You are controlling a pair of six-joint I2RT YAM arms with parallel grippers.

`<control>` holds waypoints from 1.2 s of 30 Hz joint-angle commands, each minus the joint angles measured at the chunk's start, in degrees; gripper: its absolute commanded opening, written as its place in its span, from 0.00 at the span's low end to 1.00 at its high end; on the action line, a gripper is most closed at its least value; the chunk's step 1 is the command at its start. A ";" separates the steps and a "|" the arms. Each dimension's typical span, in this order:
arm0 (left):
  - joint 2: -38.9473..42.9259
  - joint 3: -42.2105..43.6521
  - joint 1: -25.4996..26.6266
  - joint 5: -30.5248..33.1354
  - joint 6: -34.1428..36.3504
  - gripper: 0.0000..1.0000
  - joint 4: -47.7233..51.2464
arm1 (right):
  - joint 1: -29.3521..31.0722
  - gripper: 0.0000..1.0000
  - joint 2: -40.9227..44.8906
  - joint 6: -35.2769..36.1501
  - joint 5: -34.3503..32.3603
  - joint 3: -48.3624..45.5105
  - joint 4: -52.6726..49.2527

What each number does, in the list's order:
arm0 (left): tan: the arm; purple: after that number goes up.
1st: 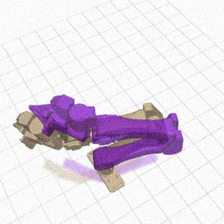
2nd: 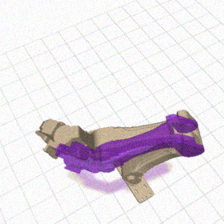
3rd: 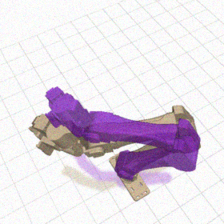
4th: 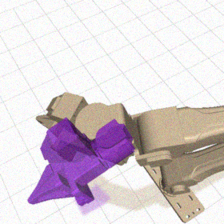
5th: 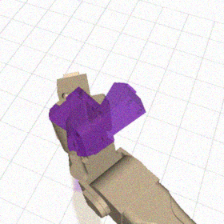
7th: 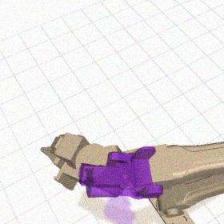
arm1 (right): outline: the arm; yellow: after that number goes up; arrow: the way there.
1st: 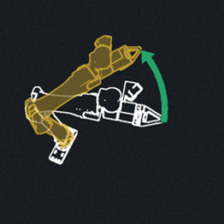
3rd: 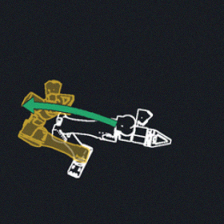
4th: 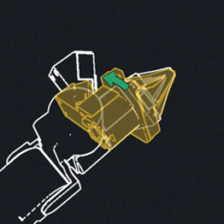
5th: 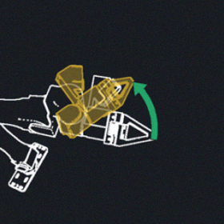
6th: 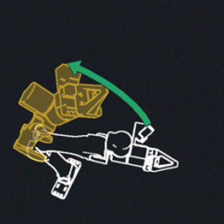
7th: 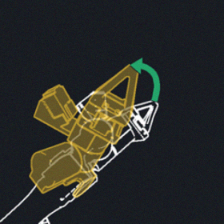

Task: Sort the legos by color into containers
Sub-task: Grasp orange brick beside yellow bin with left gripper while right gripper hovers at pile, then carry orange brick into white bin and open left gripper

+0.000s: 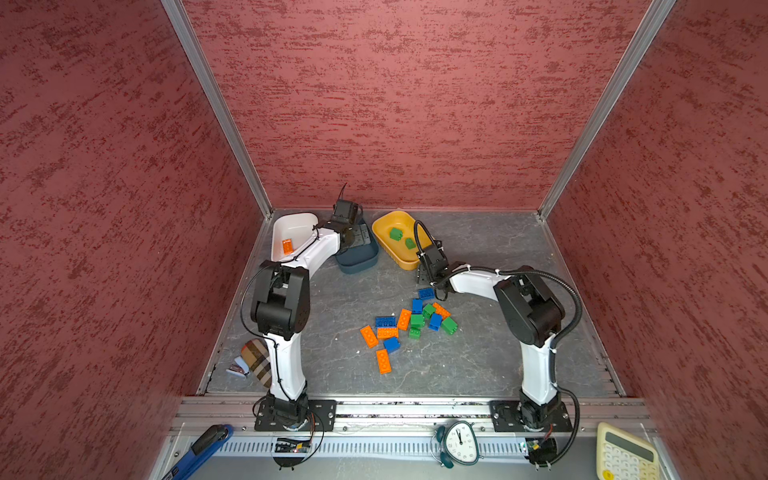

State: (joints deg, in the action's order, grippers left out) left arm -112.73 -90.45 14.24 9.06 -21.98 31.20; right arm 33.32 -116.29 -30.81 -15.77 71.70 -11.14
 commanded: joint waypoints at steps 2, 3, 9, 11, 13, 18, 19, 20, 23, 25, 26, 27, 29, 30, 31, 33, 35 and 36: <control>3.46 0.59 0.99 0.30 2.14 0.99 -0.58 | 0.87 0.63 2.04 5.49 0.99 -4.37 -0.52; 4.02 0.81 1.31 0.21 2.56 0.99 -0.45 | 0.82 0.61 3.29 6.49 1.43 -5.73 0.67; 8.82 3.52 4.72 -4.35 7.73 0.99 -1.08 | 0.97 0.53 11.00 12.17 5.61 -12.88 8.54; 9.66 4.03 5.95 -5.94 8.84 0.99 -0.84 | 0.96 0.52 12.99 14.00 7.66 -14.55 10.98; 10.57 4.23 6.95 -10.03 10.07 0.99 -0.45 | 0.96 0.50 15.00 16.29 10.55 -15.87 13.64; 12.67 4.41 9.68 -23.71 14.64 1.00 2.06 | 1.87 0.49 20.91 24.90 18.09 -21.25 24.73; 13.01 4.23 10.36 -26.58 16.06 0.99 3.06 | 2.09 0.49 21.97 26.71 19.34 -22.50 27.42; 13.28 4.05 11.01 -28.93 17.14 0.99 4.13 | 2.26 0.49 22.87 28.01 20.60 -23.66 29.97; 13.38 3.71 12.35 -33.55 19.43 1.00 6.92 | 2.43 0.48 24.70 31.43 24.84 -27.02 37.84; 13.24 3.54 12.67 -36.87 20.19 0.98 8.42 | 2.52 0.47 25.59 33.36 27.12 -29.16 42.73; 13.15 3.51 12.74 -38.81 20.57 0.97 9.06 | 2.63 0.47 25.93 34.42 28.26 -30.23 45.12; 12.99 3.53 12.74 -40.72 21.04 0.96 9.67 | 2.72 0.46 26.07 34.99 29.03 -31.15 47.23; 12.56 3.50 12.87 -43.82 22.28 0.93 11.25 | 2.80 0.46 26.45 36.02 30.62 -32.79 51.75; 12.32 3.62 12.98 -43.86 22.75 0.91 11.93 | 2.87 0.46 26.63 36.25 31.30 -33.34 53.34; 11.98 3.53 13.04 -43.67 23.15 0.88 12.73 | 2.84 0.46 26.72 36.48 31.85 -33.76 54.74; 11.29 3.36 13.14 -43.72 23.47 0.81 14.06 | 3.13 0.46 26.82 36.66 32.26 -34.10 56.49; 10.78 3.42 13.37 -44.18 23.71 0.74 14.71 | 3.46 0.46 26.85 36.78 32.21 -34.21 57.51; 10.32 3.36 13.52 -43.92 23.69 0.71 14.88 | 3.58 0.46 26.97 37.02 32.00 -34.35 58.34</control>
State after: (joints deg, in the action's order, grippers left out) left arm -101.16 -86.80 27.31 -32.47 -0.12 43.57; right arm 36.34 -91.07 3.38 14.11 37.58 39.57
